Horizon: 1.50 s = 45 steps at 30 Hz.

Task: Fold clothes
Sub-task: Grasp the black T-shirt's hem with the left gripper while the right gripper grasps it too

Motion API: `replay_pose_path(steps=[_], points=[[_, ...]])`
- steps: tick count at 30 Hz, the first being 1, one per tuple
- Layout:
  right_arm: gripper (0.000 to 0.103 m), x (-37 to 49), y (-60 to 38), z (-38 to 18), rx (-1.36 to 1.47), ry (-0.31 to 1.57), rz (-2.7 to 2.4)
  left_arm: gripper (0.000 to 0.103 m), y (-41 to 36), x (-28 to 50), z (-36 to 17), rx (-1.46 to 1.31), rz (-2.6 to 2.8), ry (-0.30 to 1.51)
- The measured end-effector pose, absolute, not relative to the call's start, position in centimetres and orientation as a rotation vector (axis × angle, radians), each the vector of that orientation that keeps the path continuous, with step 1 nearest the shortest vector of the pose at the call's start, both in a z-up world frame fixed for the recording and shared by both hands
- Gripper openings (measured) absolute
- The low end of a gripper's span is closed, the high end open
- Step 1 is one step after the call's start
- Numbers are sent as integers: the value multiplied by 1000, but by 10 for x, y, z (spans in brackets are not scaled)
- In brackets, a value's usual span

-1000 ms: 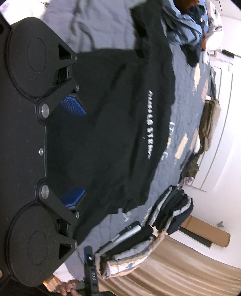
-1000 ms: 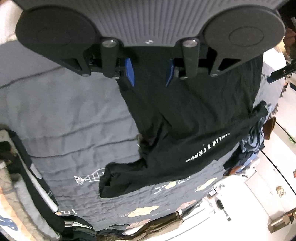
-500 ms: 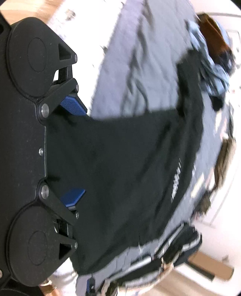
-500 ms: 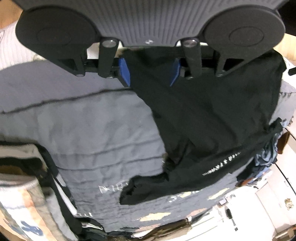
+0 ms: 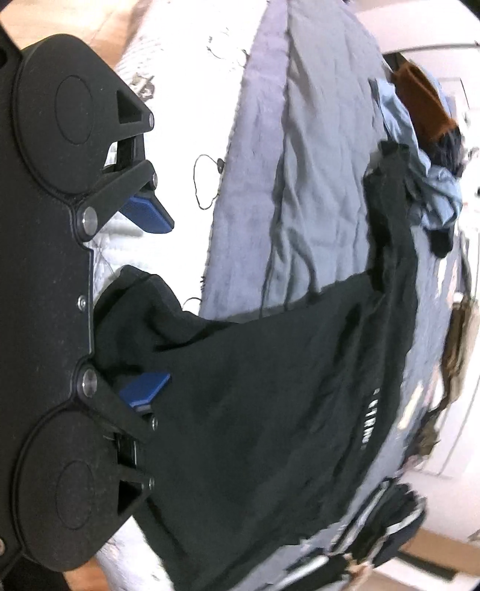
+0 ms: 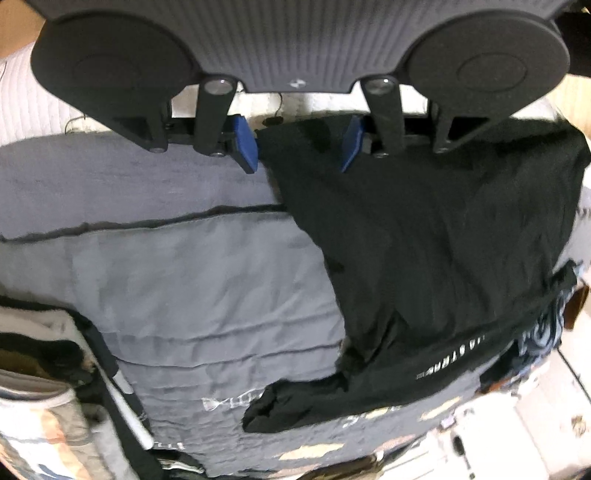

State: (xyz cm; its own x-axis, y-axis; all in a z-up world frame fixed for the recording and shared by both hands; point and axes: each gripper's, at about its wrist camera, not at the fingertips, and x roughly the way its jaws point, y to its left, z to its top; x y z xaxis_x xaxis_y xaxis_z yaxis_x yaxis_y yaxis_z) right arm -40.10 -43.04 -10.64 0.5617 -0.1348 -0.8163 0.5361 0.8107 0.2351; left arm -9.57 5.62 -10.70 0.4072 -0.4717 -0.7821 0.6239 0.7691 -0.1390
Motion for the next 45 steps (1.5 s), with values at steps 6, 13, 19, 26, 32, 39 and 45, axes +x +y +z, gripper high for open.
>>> replay_pose_path(steps=[6,13,19,26,32,39,45], points=[[49,-396,-434,-118,544,928,-384,33,56,-86,-124,110,-735,1021],[6,-406,-435,-113,716,857,-335,15,88,-85,-104,-148,-784,1118],[5,-420,-426,-63,744,785,-220,12,118,-91,-54,-195,-824,1059],[5,-432,-401,-36,628,890,-136,4,124,-105,-42,-29,-828,1121],[8,-423,-384,-65,500,1104,-201,17,114,-124,-54,97,-841,1111],[13,-426,-392,-44,485,977,-290,48,112,-130,-41,55,-837,948],[14,-412,-400,-29,537,823,-328,53,91,-120,-34,-15,-856,882]])
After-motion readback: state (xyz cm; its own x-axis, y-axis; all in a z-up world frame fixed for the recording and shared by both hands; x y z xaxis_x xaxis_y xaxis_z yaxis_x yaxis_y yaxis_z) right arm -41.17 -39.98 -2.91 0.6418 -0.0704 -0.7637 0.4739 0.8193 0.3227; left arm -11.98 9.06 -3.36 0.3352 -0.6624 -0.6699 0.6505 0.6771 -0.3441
